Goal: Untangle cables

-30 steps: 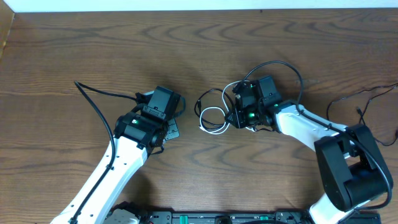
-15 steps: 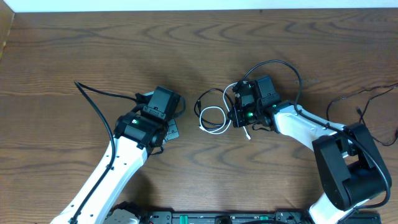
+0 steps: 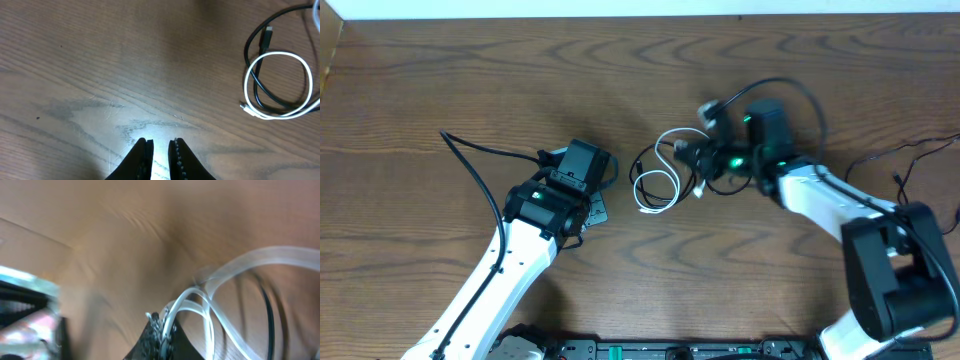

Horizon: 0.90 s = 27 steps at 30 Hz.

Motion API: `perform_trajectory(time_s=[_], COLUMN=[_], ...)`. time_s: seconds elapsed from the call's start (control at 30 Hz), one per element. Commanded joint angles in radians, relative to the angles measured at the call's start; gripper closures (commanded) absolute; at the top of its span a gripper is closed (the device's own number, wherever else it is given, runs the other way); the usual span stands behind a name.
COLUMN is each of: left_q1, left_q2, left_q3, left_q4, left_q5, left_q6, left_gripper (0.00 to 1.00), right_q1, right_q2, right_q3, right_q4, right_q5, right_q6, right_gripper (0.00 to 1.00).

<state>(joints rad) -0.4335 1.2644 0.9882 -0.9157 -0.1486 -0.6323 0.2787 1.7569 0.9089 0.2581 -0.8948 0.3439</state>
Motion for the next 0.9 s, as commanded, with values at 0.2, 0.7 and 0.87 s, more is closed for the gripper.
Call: perform_trajectory(time_s=[0.2,0.7,0.87], left_q1=[0.003,0.003,0.003], left_q2=[0.004,0.004,0.004], left_q3=[-0.001,-0.001,-0.001], left_q4=[-0.003,-0.004,-0.004], left_q5=[-0.020,-0.017,-0.017], left_q6=[-0.010,-0.010,-0.010], left_gripper=[0.83,0.83,0.83], right_q1=[-0.151,-0.274,-0.335], right_q2=[-0.108,-0.117,-0.151], right_q3=[0.008,0.018,0.132], right_q4=[0.285,-0.101,-0.435], right_q5=[-0.230,0.024,0.187], right_q6=[0.307,0.077,-0.104], right_gripper=[0.99,0.99,0.99])
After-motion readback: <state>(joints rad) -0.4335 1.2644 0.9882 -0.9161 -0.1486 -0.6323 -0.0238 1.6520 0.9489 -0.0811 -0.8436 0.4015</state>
